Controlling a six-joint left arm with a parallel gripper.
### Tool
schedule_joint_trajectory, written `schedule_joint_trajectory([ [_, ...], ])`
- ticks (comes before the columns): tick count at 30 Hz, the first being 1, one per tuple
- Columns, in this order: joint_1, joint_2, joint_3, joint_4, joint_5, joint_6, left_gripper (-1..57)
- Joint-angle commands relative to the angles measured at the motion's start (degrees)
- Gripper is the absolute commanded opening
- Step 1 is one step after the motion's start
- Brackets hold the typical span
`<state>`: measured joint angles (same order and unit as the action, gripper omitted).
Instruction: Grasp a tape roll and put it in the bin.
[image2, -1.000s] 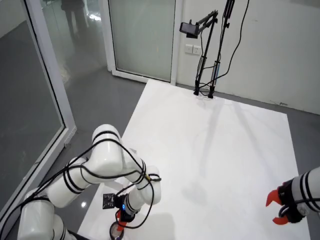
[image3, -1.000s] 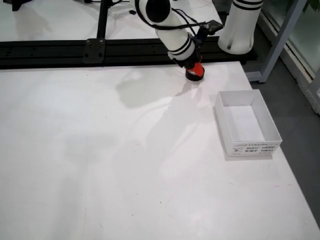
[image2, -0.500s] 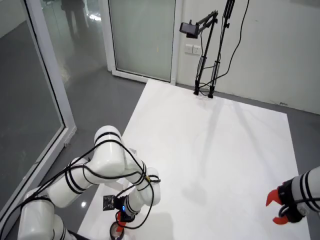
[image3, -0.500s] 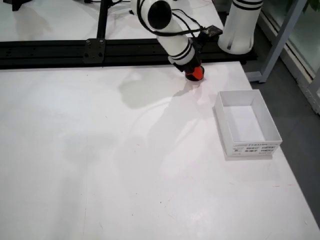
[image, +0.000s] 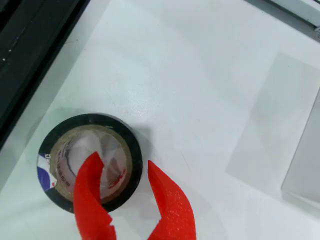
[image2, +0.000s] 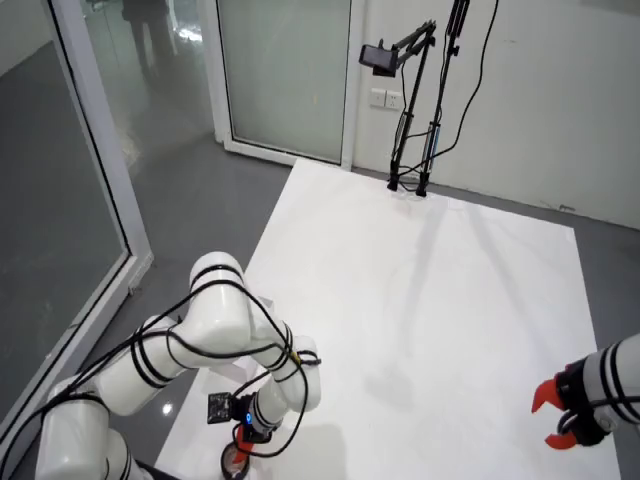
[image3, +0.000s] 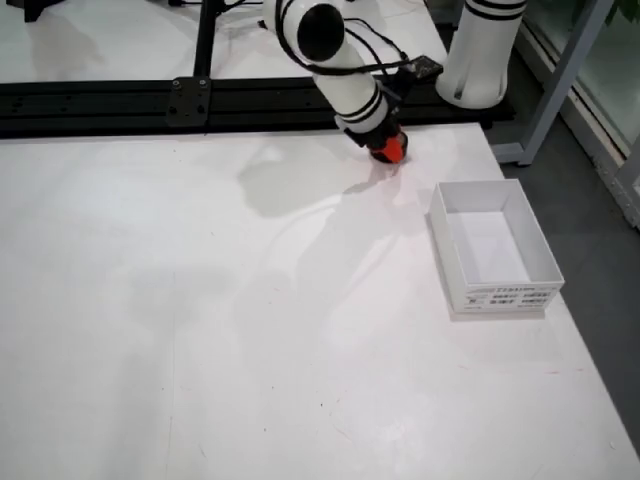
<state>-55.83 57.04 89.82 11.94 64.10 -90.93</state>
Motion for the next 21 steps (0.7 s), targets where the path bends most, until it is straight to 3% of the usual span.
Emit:
schedule_joint_trajectory([
  [1, 0.19, -5.36, -0.08, 1.16, 3.58, -0.04, -0.7],
  [16, 0.10, -10.55, -0.08, 2.12, 7.10, 0.05, -0.7],
  [21, 1.69, -14.59, -0.08, 4.32, 8.15, 0.05, -0.7],
])
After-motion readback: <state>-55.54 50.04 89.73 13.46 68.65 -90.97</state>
